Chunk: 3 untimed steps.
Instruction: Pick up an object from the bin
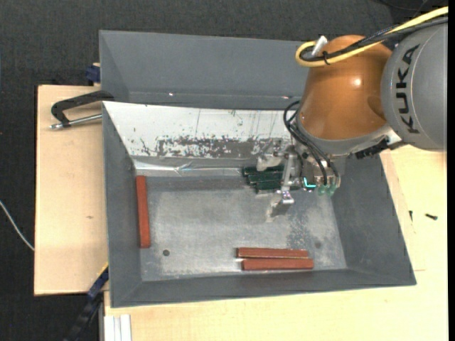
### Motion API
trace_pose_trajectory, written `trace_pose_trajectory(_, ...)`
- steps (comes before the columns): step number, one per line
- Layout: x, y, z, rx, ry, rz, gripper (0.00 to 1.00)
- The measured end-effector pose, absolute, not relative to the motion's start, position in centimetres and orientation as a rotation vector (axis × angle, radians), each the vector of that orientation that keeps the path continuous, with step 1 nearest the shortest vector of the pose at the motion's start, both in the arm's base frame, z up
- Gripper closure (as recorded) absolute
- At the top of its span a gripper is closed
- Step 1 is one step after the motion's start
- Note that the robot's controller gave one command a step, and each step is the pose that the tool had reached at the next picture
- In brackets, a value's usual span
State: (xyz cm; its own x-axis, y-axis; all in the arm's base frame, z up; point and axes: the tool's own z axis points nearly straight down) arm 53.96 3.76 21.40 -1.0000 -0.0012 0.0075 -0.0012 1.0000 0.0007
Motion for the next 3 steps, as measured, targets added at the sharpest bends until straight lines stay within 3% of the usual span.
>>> trace_pose_trajectory(1, 54.1, 3.7, 21.9, 0.0, -3.143, -0.002, 0.0)
trace_pose_trajectory(2, 54.5, 3.1, 18.5, -0.13, -3.144, -0.003, 0.0)
trace_pose_trajectory(3, 55.6, 1.8, 12.9, -0.015, -3.145, -0.002, 0.0)
